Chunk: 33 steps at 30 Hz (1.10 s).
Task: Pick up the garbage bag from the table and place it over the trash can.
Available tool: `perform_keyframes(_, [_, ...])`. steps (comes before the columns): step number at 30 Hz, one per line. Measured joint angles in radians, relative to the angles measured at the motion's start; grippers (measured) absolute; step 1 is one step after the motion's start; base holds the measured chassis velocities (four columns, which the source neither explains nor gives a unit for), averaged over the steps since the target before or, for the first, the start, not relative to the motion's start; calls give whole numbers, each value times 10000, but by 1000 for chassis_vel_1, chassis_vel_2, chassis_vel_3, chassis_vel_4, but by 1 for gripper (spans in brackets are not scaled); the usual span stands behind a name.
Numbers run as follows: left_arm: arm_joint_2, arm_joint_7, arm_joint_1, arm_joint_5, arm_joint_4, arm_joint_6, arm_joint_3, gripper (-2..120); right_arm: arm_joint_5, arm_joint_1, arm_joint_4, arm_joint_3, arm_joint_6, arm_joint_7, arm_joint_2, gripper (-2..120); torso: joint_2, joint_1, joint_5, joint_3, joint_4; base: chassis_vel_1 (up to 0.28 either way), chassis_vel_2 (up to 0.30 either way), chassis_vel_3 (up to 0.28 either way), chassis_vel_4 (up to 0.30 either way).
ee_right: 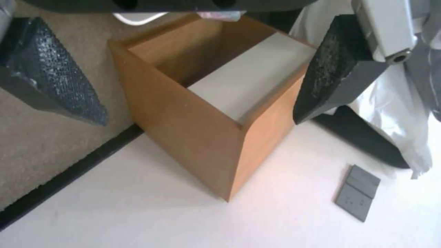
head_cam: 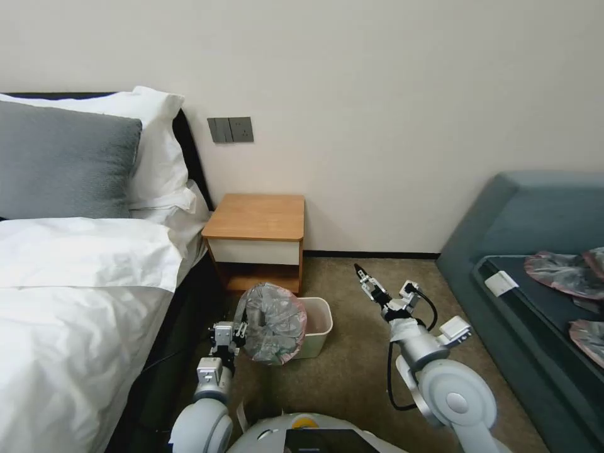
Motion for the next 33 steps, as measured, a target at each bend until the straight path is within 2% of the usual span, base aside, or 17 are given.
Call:
perform_keyframes(10, [84,-63,-488,-265,498,126,152,58,-213,34,-154,-83,91,5,122,100,0,0,1,1,1,0,0,0,0])
perform_keyframes(33, [254,-64,-1353,-531,1150,440,598,57,-452,-54,-301,-76,282,71,254,100,0,0,1,1,1,0,0,0,0])
